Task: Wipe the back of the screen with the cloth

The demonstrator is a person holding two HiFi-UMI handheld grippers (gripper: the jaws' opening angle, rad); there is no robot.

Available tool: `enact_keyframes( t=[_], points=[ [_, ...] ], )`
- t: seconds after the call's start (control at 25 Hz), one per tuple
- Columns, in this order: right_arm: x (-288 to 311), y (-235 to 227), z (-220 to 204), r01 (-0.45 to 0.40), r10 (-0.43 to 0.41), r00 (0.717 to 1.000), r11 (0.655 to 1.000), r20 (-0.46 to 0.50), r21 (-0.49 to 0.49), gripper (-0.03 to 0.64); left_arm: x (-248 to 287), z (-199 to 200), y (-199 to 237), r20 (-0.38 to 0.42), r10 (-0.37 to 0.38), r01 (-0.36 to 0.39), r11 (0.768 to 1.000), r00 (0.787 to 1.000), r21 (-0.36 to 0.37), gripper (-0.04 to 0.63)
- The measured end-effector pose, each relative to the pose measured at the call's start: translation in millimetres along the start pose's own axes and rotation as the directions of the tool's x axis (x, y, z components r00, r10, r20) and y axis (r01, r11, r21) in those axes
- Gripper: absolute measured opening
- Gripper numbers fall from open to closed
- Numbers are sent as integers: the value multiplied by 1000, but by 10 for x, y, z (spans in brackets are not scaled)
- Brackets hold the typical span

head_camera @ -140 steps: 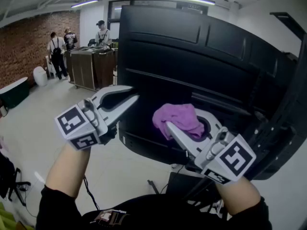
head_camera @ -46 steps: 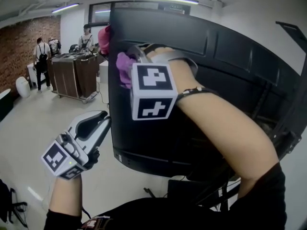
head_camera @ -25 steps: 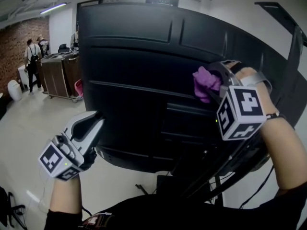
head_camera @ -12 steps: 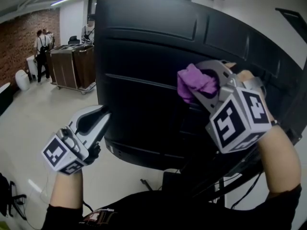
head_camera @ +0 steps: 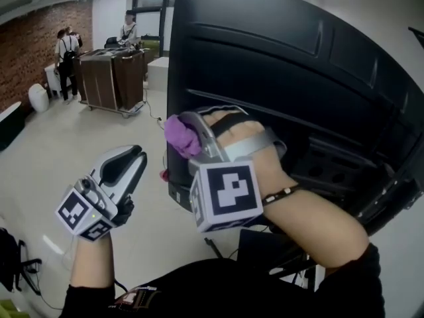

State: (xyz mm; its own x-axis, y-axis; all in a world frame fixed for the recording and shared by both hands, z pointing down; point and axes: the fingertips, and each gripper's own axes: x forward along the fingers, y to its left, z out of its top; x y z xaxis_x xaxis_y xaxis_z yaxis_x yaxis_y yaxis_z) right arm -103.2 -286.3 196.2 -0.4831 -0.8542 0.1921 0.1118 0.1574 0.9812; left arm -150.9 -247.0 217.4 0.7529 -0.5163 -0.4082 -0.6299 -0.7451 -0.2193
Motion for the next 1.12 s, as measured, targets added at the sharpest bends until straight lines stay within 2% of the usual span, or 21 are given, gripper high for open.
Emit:
enact_keyframes(
  t=[0.12,0.24,0.4,0.52,0.64,0.72,0.76,0.8,0.92,0.96,1.04,1.12],
  points=[
    [330,97,-21,11,-13,998,1000,-67,-18,115,-204,-35,99,-8,18,-18,1000,1000,-15,58],
    [531,198,-305,-7,-1,986,999,-168,-50,115,-373,-58,169,-17,31,-31,999,999,-20,58],
    [378,277,-669,3,-24,962,997,-271,-80,115,-604,-65,241,-16,51,-52,998,999,-38,58],
    [181,360,-930,-3,-46,925,992,-378,-129,117,-705,-86,233,-21,47,-48,997,999,-57,58],
    [17,413,-1157,-22,-79,865,981,-496,-194,115,-731,-116,182,-20,27,-28,996,999,-82,58],
    [-66,448,-1251,-17,-81,838,985,-539,-174,114,-723,-155,141,-26,11,-14,995,1000,-96,58],
    [-93,451,-1241,8,-87,842,989,-532,-148,114,-715,-179,122,-31,5,-8,995,1000,-101,58],
    [-105,460,-1172,42,-97,860,992,-501,-119,114,-706,-203,107,-37,-1,-3,994,999,-106,58],
    [-9,626,-681,114,-127,941,992,-314,-59,114,-681,-261,98,-51,-11,5,993,999,-122,58],
    [79,718,-498,124,-134,959,991,-250,-55,114,-672,-274,100,-55,-14,7,992,998,-129,58],
    [317,872,-203,143,-152,976,987,-154,-68,115,-658,-296,90,-66,-22,13,990,998,-139,58],
    [575,970,-20,158,-166,981,984,-102,-76,115,-656,-317,64,-82,-28,16,990,996,-141,58]
  ],
)
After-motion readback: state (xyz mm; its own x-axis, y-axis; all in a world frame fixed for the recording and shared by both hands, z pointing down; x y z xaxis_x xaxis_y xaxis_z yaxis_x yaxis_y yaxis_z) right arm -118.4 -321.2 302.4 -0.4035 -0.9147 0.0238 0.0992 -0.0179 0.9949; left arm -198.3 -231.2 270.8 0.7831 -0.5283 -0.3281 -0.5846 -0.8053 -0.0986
